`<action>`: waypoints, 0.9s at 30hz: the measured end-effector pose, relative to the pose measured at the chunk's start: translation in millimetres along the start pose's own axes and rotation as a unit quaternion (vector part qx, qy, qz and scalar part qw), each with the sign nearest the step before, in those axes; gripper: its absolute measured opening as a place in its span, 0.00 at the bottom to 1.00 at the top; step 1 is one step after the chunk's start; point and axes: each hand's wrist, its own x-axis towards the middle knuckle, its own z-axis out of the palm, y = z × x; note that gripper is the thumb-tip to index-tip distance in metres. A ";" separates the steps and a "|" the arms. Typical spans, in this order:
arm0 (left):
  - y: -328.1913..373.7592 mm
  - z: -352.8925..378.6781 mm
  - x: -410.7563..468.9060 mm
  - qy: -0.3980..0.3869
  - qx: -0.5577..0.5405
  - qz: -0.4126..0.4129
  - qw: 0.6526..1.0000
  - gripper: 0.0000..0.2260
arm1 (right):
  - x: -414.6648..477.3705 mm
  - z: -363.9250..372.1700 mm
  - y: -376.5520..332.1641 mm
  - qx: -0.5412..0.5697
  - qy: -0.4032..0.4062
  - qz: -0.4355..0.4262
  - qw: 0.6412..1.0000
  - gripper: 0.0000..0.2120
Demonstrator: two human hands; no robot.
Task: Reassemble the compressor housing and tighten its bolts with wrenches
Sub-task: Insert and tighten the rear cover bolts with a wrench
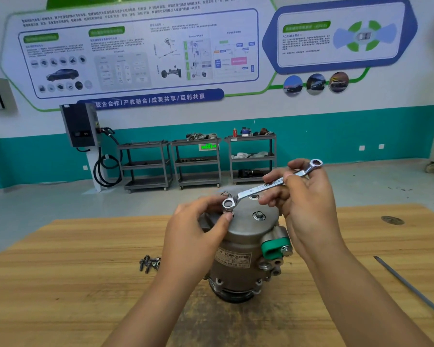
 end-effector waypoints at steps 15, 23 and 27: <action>-20.3 6.6 -9.6 -0.013 -0.089 -0.046 0.995 0.17 | 11.7 -23.0 11.4 0.049 -0.125 0.076 0.988 0.09; -30.1 9.0 -15.8 -0.008 -0.115 -0.026 0.993 0.19 | 19.1 -58.0 3.1 -0.084 -0.294 0.045 0.951 0.07; -32.1 11.3 -16.5 0.009 -0.119 -0.028 0.992 0.20 | 20.5 -64.7 -11.1 -0.178 -0.384 0.072 0.903 0.15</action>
